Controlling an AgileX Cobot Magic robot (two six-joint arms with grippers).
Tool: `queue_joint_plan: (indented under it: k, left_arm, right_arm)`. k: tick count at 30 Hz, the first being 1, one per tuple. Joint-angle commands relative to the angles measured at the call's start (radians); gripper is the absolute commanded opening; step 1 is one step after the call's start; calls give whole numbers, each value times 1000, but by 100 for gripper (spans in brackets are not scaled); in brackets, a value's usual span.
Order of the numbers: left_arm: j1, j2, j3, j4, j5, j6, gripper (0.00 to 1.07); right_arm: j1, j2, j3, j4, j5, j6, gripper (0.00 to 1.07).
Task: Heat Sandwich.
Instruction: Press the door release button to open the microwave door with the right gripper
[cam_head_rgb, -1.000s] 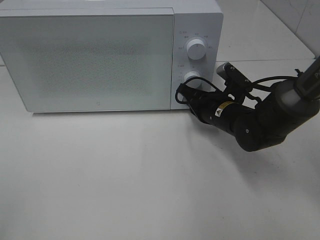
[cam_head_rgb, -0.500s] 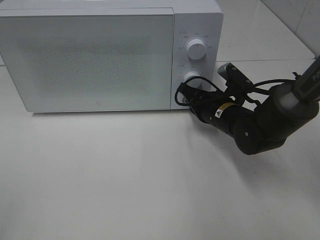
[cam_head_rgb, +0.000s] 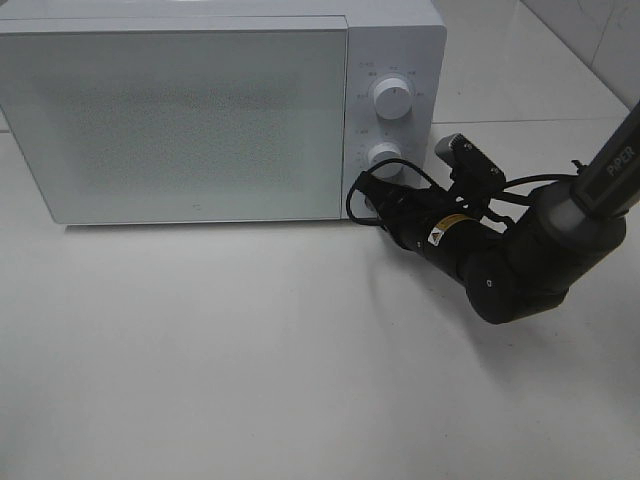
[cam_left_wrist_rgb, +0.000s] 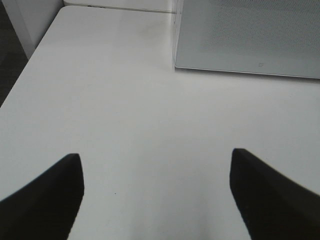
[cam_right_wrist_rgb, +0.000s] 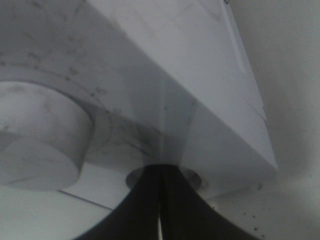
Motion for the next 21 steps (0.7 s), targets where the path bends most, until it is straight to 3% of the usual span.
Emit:
queue_joint_plan:
  k: [1, 9, 21]
  left_arm:
    - [5, -17, 2, 7, -15, 0, 76]
    - [5, -17, 2, 7, -15, 0, 76]
    - [5, -17, 2, 7, -15, 0, 76]
  right_arm:
    - [-23, -9, -62, 83, -153, 0, 0]
    - [-23, 35, -120, 68, -163, 13, 0]
    - [-23, 35, -121, 122, -166, 24, 0]
